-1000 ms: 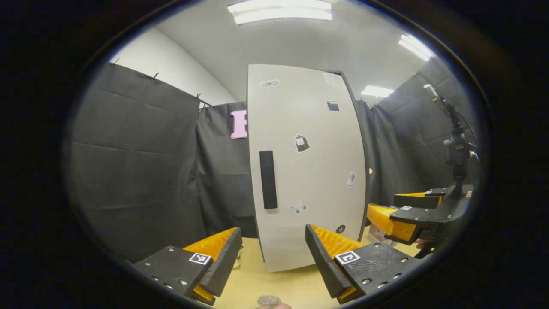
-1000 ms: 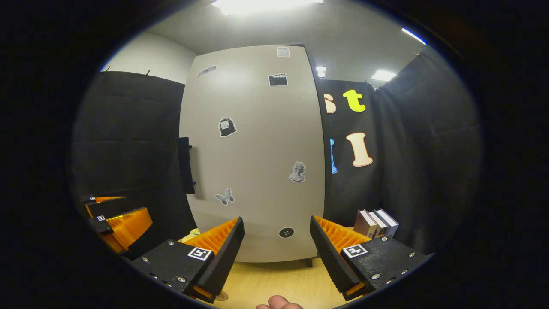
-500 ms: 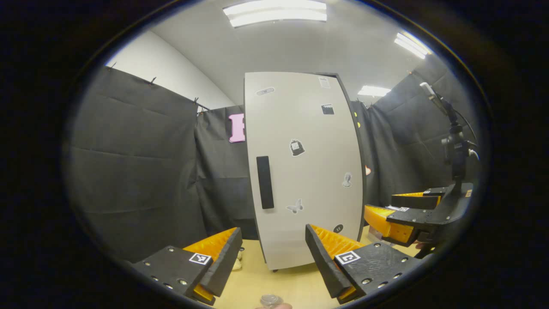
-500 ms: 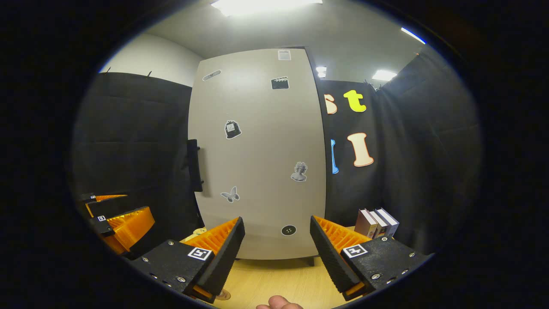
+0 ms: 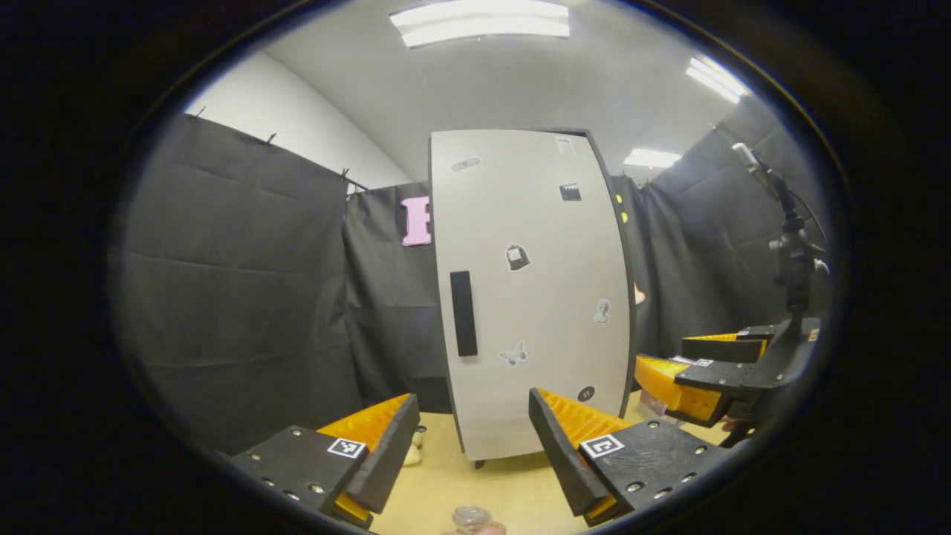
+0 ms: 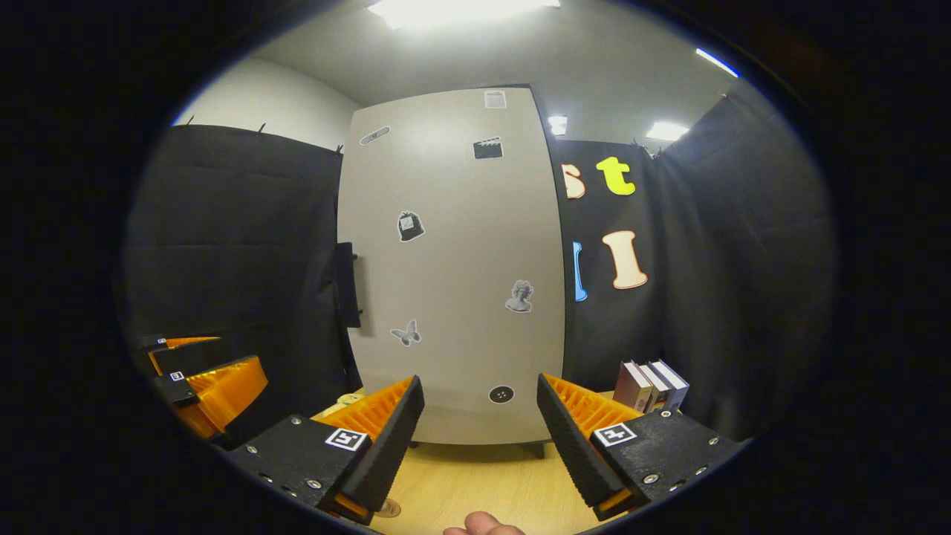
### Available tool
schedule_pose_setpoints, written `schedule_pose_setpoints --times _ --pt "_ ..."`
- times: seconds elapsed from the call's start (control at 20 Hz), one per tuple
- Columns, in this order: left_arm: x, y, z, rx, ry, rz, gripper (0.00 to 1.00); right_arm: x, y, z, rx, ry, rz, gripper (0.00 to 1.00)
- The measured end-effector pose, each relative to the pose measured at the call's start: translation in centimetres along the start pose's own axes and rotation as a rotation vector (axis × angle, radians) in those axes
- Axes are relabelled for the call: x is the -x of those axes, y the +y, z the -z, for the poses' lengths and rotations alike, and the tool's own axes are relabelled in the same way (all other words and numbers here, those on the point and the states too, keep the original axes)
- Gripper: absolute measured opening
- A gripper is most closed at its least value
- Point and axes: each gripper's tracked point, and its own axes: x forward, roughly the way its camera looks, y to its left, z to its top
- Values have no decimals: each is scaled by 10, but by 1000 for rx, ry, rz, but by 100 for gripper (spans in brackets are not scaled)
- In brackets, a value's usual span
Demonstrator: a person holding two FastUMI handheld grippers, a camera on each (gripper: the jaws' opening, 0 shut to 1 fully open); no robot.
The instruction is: Open the cabinet door with the right hand, grasp the bottle in the cabinet with the left hand and place it on the coaster, then close the cabinet door with the right hand.
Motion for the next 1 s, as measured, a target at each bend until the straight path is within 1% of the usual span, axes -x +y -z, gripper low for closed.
schedule_pose_setpoints --times 0.15,0.2,0.35,0.5,0.55,0.6,0.65,0.85,0.9,1.0 --pt "0 1 0 7 0 -2 87 1 0 1 -5 2 -4 95" --pt "0 1 -1 7 -2 0 88 2 0 1 -4 2 -3 95" --pt "0 -1 0 -4 -7 2 87 5 -1 0 -3 1 -2 95" --pt "2 0 -2 1 -3 1 90 6 -2 1 0 2 -2 95" --pt "2 0 -1 2 -2 2 87 8 -2 1 -1 2 -2 95" --pt "2 0 -2 1 -3 1 87 9 -2 0 -3 0 -1 95" --pt "2 0 -1 -1 -5 2 88 9 -4 0 -4 -2 0 95" --pt "6 -1 -2 -7 -8 1 87 13 -6 -1 -7 -9 -3 95" --pt "7 -2 -3 -7 -9 2 89 13 -7 -2 -5 -12 -1 95" --pt "7 -2 -4 -9 -11 2 88 13 -8 -3 -2 -17 1 95"
